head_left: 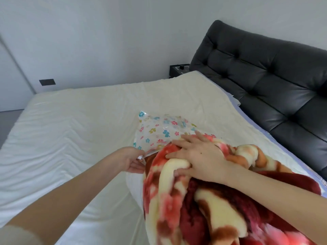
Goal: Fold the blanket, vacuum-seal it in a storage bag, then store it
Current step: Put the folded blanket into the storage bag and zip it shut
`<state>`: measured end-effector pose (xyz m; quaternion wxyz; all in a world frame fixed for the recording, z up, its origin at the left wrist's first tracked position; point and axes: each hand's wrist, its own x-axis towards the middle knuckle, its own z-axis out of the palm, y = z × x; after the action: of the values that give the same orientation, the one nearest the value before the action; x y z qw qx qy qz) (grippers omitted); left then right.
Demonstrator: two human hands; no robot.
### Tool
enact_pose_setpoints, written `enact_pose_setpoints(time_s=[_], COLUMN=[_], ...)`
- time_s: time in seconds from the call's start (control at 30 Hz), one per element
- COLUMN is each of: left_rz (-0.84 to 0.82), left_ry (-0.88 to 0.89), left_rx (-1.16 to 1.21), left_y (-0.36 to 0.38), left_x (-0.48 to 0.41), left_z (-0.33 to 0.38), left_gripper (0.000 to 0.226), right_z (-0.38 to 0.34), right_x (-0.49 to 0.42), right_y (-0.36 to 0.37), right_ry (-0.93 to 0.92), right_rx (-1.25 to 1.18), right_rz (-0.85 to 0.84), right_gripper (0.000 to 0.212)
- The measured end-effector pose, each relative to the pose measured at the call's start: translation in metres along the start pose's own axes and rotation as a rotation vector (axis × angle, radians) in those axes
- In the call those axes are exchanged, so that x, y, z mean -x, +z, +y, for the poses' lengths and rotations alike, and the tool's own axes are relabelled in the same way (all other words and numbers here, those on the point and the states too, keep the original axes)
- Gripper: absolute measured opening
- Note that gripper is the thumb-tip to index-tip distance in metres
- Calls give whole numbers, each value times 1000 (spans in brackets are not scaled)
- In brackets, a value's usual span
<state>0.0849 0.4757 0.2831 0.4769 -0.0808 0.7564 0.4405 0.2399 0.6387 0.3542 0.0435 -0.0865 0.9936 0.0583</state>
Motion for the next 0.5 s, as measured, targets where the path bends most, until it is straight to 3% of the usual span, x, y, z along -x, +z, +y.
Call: enact_pose_setpoints(time_s=[0.1, 0.23, 0.37, 0.4, 0.5], left_rz=[8, 36, 52, 67, 88], left_ry=[58, 154, 163, 149, 142], left_rx=[91, 201, 336, 365, 361], left_y=[15, 35, 44, 45, 46], left_x=[-9, -25, -56, -64, -80], left_z=[36, 93, 135, 142, 153], left_gripper=[19, 23, 26, 26, 27], right_z=[41, 65, 29, 14, 5], right_x=[-16, -30, 8, 17, 20], right_y=[-12, -32, -27, -19, 21], right_ry=[135, 375, 474, 461, 420], right_rx=[92, 255, 171, 153, 200], right_rz=[-72, 28, 619, 654, 360], right_gripper=[51, 46, 43, 50, 88])
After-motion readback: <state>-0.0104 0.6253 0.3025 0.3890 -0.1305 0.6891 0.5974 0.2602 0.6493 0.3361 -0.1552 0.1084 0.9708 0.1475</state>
